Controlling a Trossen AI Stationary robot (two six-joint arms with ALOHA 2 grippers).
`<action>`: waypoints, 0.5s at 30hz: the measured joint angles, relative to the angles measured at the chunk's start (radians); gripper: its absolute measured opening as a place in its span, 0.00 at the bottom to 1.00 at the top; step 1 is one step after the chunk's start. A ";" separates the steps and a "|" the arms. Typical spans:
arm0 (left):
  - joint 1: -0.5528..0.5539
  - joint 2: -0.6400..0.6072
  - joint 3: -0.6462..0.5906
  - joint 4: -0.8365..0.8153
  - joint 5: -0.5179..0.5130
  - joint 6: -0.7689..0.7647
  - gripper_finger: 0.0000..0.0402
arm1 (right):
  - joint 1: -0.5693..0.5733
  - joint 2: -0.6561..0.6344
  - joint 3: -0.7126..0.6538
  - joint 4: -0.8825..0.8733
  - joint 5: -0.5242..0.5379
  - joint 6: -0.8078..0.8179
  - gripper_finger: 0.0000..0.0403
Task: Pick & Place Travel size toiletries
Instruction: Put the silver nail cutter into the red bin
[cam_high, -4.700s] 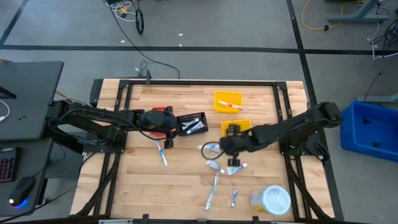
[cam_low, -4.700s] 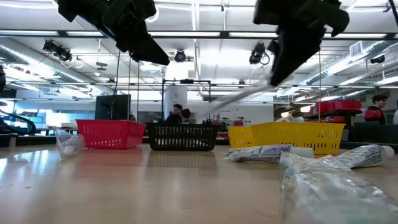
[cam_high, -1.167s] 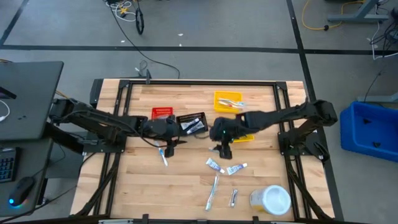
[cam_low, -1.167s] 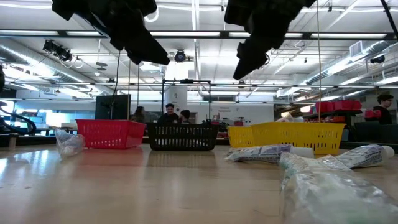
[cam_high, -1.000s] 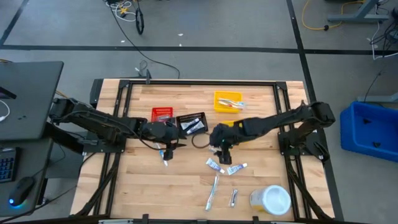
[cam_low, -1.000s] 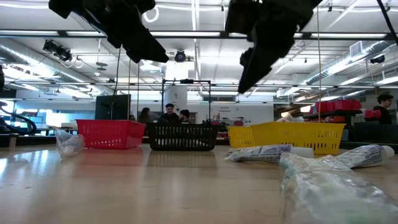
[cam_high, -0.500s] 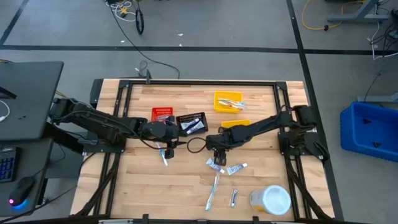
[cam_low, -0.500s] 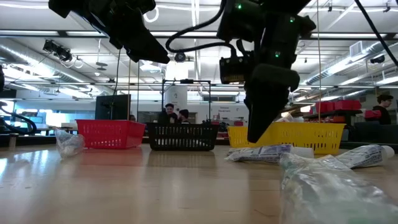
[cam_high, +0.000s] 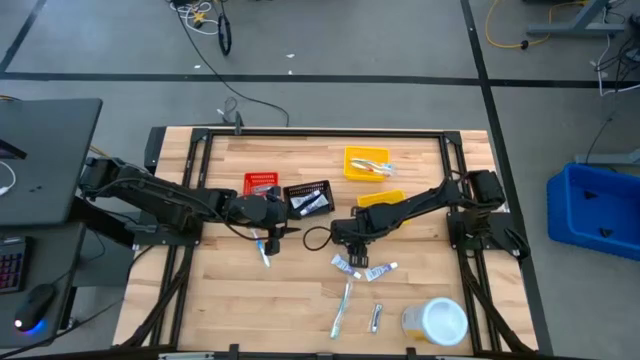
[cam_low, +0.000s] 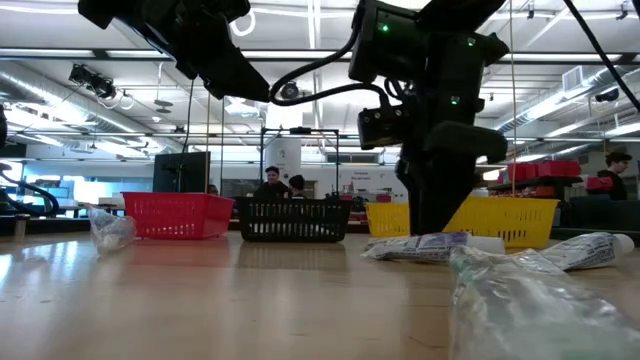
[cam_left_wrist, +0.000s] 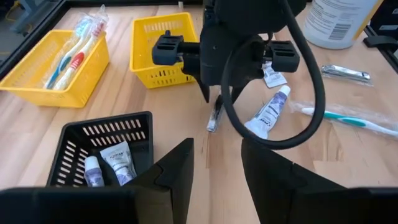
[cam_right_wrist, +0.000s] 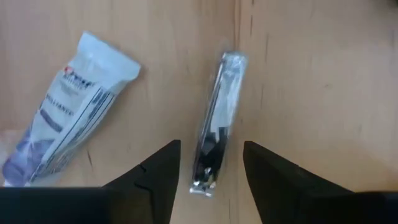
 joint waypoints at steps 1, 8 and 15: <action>0.000 0.000 0.000 0.000 0.000 0.004 0.35 | 0.001 0.000 0.000 -0.006 0.000 -0.003 0.44; 0.000 0.000 0.000 0.000 0.000 0.004 0.35 | 0.002 0.000 0.000 -0.035 -0.001 -0.007 0.28; 0.000 0.000 0.000 0.000 0.000 0.004 0.35 | 0.003 -0.001 0.000 -0.024 -0.032 -0.015 0.14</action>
